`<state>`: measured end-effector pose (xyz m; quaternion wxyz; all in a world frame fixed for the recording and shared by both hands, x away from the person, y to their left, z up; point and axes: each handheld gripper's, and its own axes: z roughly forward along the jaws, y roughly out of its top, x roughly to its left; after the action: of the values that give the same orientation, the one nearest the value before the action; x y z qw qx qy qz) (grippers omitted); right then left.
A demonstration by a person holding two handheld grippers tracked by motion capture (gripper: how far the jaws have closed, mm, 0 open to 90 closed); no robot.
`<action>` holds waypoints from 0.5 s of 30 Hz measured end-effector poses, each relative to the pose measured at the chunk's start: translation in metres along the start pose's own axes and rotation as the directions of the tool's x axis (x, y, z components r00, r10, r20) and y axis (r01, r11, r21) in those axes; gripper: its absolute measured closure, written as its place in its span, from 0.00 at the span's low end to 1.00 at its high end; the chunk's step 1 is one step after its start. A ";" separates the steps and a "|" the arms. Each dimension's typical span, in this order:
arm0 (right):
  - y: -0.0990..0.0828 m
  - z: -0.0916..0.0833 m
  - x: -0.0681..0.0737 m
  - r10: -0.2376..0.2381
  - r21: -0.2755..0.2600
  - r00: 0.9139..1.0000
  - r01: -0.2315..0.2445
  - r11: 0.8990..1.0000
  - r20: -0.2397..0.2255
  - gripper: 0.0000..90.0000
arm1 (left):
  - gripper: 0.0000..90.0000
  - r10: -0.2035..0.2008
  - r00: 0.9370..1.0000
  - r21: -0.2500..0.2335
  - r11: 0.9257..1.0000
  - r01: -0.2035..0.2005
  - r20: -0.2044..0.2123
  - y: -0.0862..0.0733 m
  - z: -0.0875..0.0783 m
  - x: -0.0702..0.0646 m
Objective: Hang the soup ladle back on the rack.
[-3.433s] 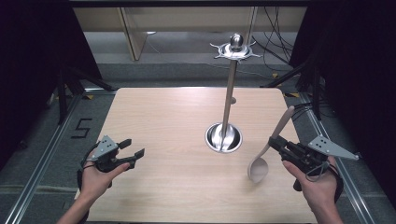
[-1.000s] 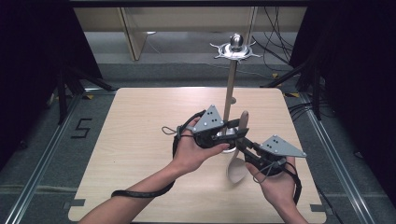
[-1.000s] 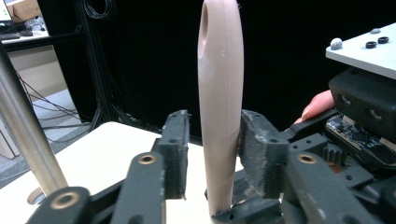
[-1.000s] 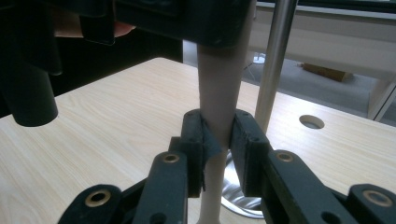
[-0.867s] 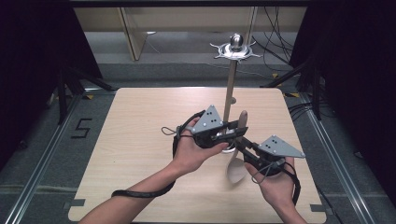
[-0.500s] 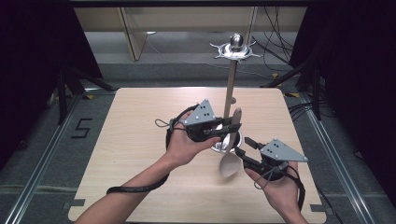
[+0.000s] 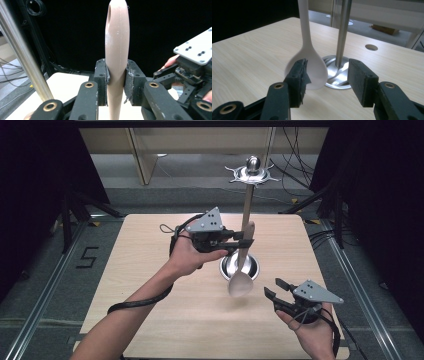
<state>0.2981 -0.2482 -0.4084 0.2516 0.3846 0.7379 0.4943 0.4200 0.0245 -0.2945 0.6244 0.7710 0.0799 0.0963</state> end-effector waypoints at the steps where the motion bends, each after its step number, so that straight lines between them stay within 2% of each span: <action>1: -0.002 0.000 0.000 0.029 -0.002 1.000 -0.029 1.000 0.003 0.56 | 0.81 -0.002 1.000 -0.001 1.000 0.002 0.001 0.001 0.000 0.001; 3: -0.005 0.002 -0.005 -0.004 -0.014 1.000 0.004 1.000 0.003 0.55 | 0.81 -0.002 1.000 0.001 1.000 0.002 0.006 0.003 0.001 0.003; 5: -0.007 0.001 -0.007 0.009 -0.007 1.000 -0.009 1.000 0.014 0.55 | 0.81 0.001 1.000 0.004 1.000 -0.001 0.009 0.005 0.001 0.005; 6: -0.008 0.000 -0.005 0.045 0.010 0.999 -0.045 0.999 0.010 0.55 | 0.81 0.000 1.000 0.002 1.000 0.000 0.012 0.006 0.002 0.006; 7: -0.009 0.001 -0.009 0.008 -0.002 1.000 -0.008 1.000 0.020 0.55 | 0.81 0.002 1.000 0.004 1.000 -0.002 0.014 0.007 0.002 0.007; 8: -0.010 0.001 -0.006 0.069 0.005 0.998 -0.069 0.998 0.011 0.55 | 0.81 -0.004 1.000 -0.001 1.000 0.004 0.013 0.007 0.002 0.008; 9: -0.011 0.001 -0.009 0.036 0.015 0.999 -0.036 0.999 0.024 0.55 | 0.81 -0.008 1.000 -0.002 1.000 0.008 0.017 0.009 0.002 0.009; 11: -0.012 0.002 -0.012 0.024 0.011 0.999 -0.025 1.000 0.026 0.55 | 0.81 -0.009 1.000 -0.007 1.000 0.009 0.019 0.011 0.003 0.010; 12: -0.013 0.001 -0.010 0.063 0.023 0.998 -0.064 0.998 0.024 0.55 | 0.81 -0.013 1.000 -0.007 1.000 0.013 0.020 0.012 0.003 0.011; 13: -0.013 0.001 -0.010 0.071 0.029 0.997 -0.072 0.997 0.024 0.55 | 0.81 -0.012 1.000 -0.007 1.000 0.012 0.020 0.013 0.003 0.012; 15: -0.014 0.003 -0.014 0.029 0.017 0.999 -0.030 0.999 0.019 0.55 | 0.81 -0.014 1.000 -0.009 1.000 0.014 0.021 0.016 0.004 0.013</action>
<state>0.3037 -0.2611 -0.4229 0.2479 0.4021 0.7340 0.4880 0.4334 0.0205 -0.2786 0.6292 0.7686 0.0782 0.0844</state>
